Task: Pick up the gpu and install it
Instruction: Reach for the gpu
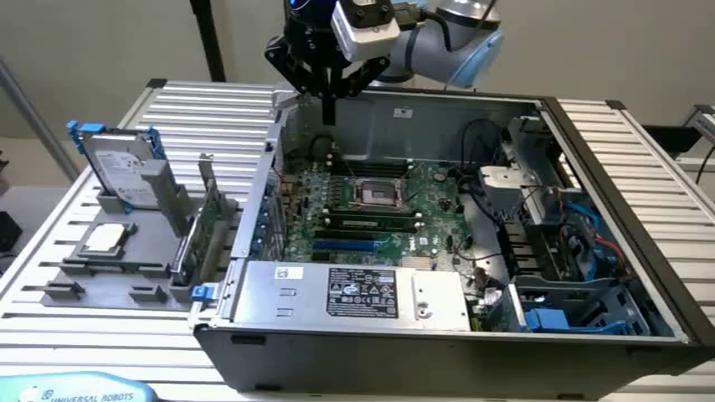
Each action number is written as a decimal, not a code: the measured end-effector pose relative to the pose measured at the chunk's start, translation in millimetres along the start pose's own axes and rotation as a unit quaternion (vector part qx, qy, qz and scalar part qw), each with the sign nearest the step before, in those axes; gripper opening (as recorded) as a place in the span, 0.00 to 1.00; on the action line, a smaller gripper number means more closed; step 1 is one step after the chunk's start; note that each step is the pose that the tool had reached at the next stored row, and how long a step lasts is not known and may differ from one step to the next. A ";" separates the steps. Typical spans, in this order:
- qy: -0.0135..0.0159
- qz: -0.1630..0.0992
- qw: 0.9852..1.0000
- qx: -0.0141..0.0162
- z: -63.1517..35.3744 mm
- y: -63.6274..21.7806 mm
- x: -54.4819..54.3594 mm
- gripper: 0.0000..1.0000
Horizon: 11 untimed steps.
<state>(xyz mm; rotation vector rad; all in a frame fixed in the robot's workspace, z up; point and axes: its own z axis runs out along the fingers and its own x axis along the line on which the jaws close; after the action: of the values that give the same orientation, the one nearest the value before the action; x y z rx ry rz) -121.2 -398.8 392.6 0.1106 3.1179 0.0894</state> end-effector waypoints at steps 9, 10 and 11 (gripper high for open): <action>0.000 0.000 1.000 0.000 0.0 0.0 0.0 0.11; 0.000 0.000 1.000 0.000 0.0 0.0 0.0 0.11; 0.000 0.000 1.000 0.000 0.0 0.0 0.0 0.11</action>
<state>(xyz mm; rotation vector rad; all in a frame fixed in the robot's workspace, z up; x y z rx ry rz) -121.2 -398.8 392.6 0.1106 3.1180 0.0894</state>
